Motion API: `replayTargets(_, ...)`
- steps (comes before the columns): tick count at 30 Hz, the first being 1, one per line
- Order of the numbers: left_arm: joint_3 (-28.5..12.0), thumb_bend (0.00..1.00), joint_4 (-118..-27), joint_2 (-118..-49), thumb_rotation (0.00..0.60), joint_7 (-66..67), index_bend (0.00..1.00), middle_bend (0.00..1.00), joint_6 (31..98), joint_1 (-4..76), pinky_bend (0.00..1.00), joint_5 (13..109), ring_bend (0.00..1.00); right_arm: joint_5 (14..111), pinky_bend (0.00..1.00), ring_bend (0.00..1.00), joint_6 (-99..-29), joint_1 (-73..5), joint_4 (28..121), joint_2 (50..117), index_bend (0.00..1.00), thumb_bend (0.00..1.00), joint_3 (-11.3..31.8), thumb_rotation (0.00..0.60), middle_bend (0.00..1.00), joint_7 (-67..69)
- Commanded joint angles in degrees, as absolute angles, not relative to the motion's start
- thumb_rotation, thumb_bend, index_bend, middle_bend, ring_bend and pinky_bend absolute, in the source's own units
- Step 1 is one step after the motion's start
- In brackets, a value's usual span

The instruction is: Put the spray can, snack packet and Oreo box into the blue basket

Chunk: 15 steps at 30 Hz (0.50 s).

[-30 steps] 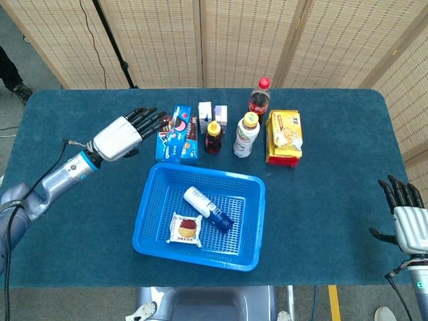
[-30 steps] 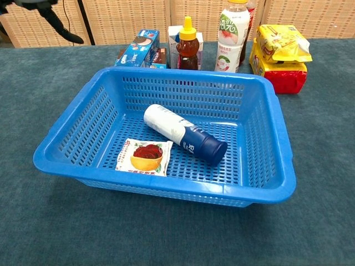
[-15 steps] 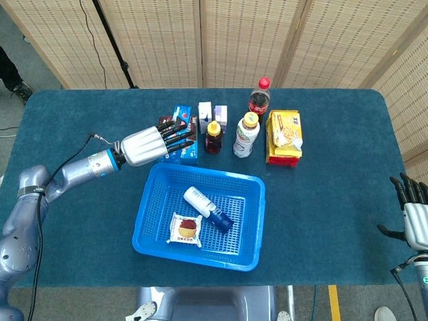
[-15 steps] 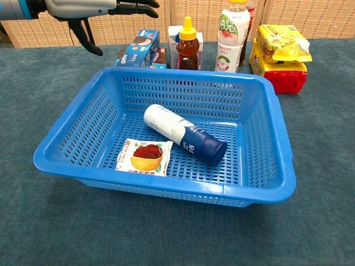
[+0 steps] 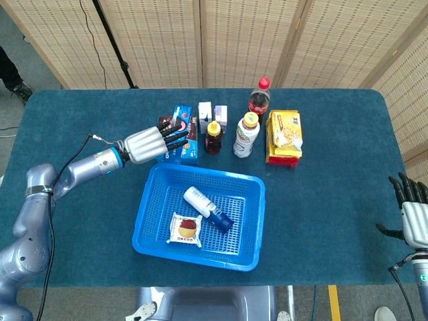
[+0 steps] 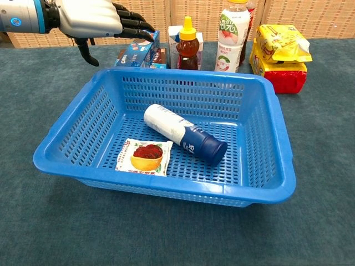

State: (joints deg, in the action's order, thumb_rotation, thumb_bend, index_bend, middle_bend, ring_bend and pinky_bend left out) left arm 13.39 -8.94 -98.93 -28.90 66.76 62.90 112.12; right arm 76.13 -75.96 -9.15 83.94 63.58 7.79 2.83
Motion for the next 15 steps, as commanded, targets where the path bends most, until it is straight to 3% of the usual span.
replayTargets(1, 14.2, 0.11, -8.5, -99.7, 0.6, -28.4, 0.0, 0.0, 65.5, 64.0, 0.19, 112.0, 0.0, 75.9, 0.0, 0.0, -76.0, -9.1, 83.8, 63.6, 0.0, 0.0, 7.9, 0.6, 0.0, 2.9)
replayTargets(9, 15.6, 0.12, -8.4, -101.3, 0.6, -27.0, 0.0, 0.0, 62.3, 66.4, 0.2, 111.8, 0.0, 75.6, 0.0, 0.0, -76.3, -8.9, 83.8, 63.4, 0.0, 0.0, 8.2, 0.6, 0.0, 3.2)
replayTargets(15, 16.7, 0.21, -8.5, -102.4, 0.6, -26.3, 0.0, 0.0, 61.8, 66.6, 0.29, 111.8, 0.02, 75.4, 0.0, 0.0, -76.3, -8.9, 83.6, 63.3, 0.0, 0.0, 8.3, 0.6, 0.0, 3.5)
